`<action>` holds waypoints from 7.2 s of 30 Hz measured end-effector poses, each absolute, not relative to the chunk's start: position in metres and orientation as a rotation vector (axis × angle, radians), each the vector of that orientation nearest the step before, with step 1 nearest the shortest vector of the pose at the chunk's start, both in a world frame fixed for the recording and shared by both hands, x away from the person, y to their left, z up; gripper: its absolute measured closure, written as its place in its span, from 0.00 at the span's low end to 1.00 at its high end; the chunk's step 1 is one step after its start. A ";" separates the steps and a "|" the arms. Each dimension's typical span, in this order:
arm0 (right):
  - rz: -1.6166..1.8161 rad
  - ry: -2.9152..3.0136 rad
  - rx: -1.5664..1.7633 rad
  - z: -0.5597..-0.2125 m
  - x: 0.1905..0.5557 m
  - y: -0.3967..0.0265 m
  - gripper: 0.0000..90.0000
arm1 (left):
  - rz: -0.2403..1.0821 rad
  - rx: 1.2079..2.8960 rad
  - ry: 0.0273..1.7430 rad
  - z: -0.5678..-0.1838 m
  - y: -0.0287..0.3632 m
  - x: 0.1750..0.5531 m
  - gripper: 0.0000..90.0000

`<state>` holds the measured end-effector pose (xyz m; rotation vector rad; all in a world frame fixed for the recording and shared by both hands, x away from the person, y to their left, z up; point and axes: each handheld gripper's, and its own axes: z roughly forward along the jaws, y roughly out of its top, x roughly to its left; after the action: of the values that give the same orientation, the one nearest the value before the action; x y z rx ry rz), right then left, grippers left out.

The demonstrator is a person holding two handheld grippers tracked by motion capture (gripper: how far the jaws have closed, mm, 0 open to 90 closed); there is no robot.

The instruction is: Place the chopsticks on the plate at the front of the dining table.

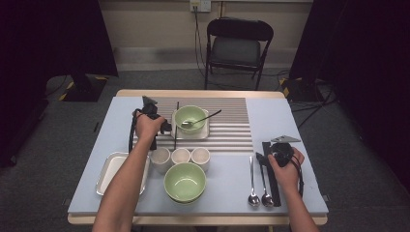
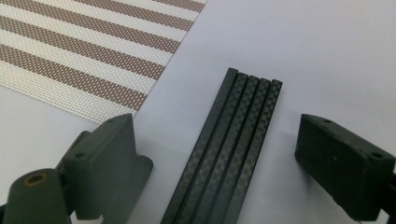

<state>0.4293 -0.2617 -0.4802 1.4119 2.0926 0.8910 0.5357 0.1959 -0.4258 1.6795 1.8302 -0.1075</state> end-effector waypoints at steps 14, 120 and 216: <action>0.891 2.094 1.411 -0.480 0.429 -0.262 0.12 | -0.093 1.683 1.787 -0.412 0.201 0.526 0.90; 0.891 2.098 1.412 -0.479 0.429 -0.262 0.13 | -0.086 1.909 1.369 -0.387 0.172 0.486 0.30; 0.776 2.064 1.567 -0.464 0.422 -0.290 0.71 | -0.031 1.979 1.353 -0.384 0.171 0.475 0.31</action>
<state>0.4217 -0.2900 -0.4639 1.5671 2.0636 0.7765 0.4746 0.1705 -0.3836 1.9785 1.3530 -0.0307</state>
